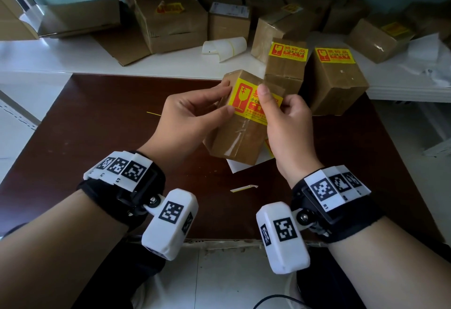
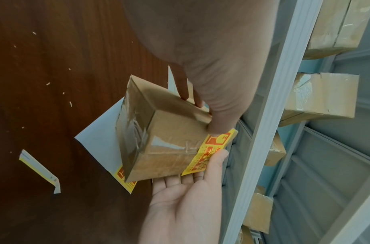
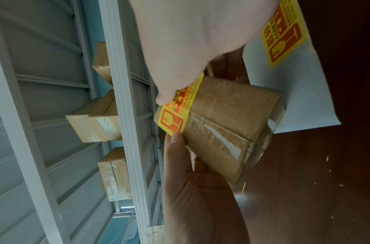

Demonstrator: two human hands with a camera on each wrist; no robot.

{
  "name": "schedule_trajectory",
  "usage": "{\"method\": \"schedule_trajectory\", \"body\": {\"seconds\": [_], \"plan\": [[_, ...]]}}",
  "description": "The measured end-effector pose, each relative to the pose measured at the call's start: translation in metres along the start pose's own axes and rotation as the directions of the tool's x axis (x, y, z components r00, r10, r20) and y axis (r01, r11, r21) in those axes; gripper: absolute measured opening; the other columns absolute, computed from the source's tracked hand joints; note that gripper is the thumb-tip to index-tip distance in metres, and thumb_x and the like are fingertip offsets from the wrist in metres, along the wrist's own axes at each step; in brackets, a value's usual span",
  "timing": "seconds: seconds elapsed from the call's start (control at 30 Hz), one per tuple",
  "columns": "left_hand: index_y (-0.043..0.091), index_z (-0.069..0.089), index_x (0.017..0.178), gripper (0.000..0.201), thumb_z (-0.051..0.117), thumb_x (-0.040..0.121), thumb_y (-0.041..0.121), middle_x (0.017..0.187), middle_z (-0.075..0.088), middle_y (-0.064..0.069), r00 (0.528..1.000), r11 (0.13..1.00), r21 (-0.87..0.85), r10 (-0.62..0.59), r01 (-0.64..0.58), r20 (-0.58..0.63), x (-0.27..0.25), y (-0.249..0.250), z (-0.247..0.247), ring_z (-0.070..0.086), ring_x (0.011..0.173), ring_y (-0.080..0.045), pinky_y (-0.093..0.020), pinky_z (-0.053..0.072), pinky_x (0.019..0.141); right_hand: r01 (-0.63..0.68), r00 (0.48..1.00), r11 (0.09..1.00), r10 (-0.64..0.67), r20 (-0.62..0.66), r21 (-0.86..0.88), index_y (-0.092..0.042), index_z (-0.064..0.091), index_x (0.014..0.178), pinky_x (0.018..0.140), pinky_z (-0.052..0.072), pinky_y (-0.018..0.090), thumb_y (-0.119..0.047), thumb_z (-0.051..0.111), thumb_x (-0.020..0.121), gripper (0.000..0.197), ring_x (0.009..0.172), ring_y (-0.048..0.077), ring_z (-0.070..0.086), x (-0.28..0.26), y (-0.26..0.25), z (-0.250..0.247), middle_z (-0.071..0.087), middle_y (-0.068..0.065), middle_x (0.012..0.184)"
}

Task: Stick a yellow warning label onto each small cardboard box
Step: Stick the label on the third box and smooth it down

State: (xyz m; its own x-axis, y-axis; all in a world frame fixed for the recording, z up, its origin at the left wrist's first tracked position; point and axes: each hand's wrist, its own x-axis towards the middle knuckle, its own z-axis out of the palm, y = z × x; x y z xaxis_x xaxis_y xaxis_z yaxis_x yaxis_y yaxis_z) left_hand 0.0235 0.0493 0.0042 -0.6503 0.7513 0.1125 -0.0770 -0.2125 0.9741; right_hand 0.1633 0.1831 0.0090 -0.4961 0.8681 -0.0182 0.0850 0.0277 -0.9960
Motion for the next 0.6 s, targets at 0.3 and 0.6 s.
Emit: {"method": "schedule_trajectory", "body": {"seconds": [0.3, 0.6], "plan": [[-0.005, 0.069, 0.14, 0.05, 0.083, 0.092, 0.001, 0.138, 0.075, -0.018, 0.998, 0.999, -0.038, -0.03, 0.028, -0.047, 0.0025, 0.002, -0.0058, 0.07, 0.134, -0.037, -0.06, 0.053, 0.116, 0.041, 0.996, 0.999, -0.038, 0.074, -0.036, -0.026, 0.067, 0.125, 0.094, 0.067, 0.048, -0.053, 0.096, 0.072, 0.066, 0.107, 0.012, 0.08, -0.0013, 0.0008, 0.0052, 0.082, -0.004, 0.116], [-0.001, 0.075, 0.131, 0.043, 0.084, 0.089, 0.0, 0.133, 0.078, -0.016, 0.996, 0.997, -0.057, -0.058, 0.054, -0.069, 0.0043, 0.0029, -0.0028, 0.073, 0.129, -0.034, -0.055, 0.057, 0.112, 0.004, 0.998, 1.0, -0.004, 0.061, -0.006, -0.021, 0.064, 0.129, 0.096, 0.067, 0.045, -0.046, 0.095, 0.083, 0.06, 0.109, 0.01, 0.079, -0.0029, -0.0033, 0.0027, 0.08, -0.004, 0.119]]}}
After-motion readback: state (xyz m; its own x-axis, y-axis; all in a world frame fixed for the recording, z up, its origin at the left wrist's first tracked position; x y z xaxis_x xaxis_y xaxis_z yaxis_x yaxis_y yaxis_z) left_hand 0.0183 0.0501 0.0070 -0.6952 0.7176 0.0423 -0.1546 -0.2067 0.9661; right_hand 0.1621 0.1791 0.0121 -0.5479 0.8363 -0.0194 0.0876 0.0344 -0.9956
